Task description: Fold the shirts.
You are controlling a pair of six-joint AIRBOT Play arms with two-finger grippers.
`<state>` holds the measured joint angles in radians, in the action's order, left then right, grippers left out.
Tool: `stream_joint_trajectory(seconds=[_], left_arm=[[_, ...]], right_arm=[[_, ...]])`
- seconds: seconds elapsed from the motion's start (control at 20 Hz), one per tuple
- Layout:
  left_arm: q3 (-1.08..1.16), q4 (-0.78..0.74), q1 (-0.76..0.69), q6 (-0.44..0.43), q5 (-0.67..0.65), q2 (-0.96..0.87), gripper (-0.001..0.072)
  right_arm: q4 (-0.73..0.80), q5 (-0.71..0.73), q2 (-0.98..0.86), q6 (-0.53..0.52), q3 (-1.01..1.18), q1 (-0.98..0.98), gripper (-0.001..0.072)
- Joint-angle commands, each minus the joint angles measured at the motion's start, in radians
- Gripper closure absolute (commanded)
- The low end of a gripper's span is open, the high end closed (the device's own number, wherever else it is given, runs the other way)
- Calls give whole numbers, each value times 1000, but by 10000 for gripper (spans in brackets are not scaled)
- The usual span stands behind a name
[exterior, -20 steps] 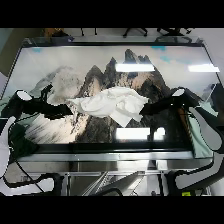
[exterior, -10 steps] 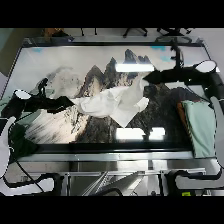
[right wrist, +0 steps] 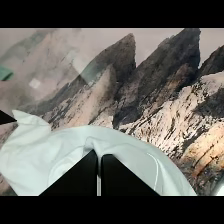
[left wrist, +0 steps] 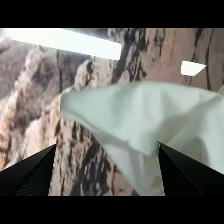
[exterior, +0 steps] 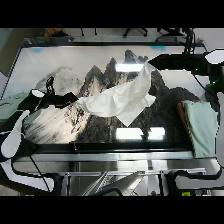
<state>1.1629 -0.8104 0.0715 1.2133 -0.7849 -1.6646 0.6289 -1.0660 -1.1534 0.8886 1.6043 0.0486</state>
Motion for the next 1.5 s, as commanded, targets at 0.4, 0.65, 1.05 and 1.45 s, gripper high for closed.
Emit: stream_joint_trajectory(seconds=[0.4, 0.65, 1.05, 1.45], left_arm=[[368, -7, -77, 30, -124, -258, 695], [496, -8, -13, 30, -236, -94, 697], [953, -6, 222, 74, -366, 396, 697], [768, -50, 591, -38, -217, 930, 697]], right_arm=[[3, -24, -62, 0, 4, -1, 693], [2, -22, -26, 1, 29, 30, 693], [-95, 58, 232, 1, 362, 240, 694], [32, 326, 483, -3, 432, 319, 694]])
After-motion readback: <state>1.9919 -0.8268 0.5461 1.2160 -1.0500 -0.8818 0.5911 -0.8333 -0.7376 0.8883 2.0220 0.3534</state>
